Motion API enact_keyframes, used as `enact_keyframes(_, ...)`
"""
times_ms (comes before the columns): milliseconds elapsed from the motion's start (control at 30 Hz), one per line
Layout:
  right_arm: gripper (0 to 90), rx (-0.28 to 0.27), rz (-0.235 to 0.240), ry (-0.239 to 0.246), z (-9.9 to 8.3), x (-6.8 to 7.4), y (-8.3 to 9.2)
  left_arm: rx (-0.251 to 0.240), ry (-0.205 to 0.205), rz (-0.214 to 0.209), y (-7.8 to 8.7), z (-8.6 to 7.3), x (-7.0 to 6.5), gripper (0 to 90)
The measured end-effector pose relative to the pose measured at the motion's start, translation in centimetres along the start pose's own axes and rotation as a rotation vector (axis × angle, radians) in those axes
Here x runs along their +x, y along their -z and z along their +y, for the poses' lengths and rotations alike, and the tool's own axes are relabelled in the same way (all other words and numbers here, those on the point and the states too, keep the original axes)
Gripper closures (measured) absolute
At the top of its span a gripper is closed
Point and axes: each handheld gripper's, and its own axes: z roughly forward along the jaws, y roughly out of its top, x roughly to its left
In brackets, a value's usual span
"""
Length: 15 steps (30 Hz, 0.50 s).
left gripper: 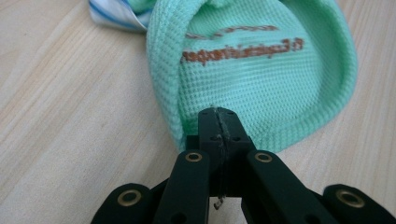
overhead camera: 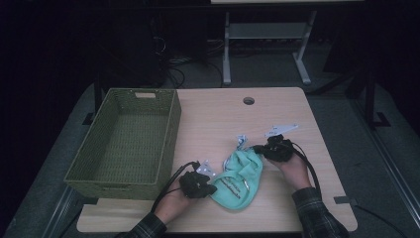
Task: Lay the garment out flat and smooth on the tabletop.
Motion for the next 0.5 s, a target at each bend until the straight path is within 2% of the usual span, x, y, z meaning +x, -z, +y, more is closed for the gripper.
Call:
enact_keyframes(167, 89.8, -0.015, -0.040, -0.019, -0.2, -0.8, 0.5, 0.000, 0.001, 0.001, 0.0, 0.0, 0.0, 89.2)
enact_keyframes(300, 89.8, -0.025, -0.061, -0.056, -0.6, -1.8, 0.8, -0.002, 0.003, 0.002, 0.0, 0.0, 0.0, 89.3)
enact_keyframes(500, 89.9, -0.015, -0.088, -0.098, -1.1, -2.9, 0.7, -0.005, 0.004, 0.004, 0.0, -0.1, -0.1, 89.4)
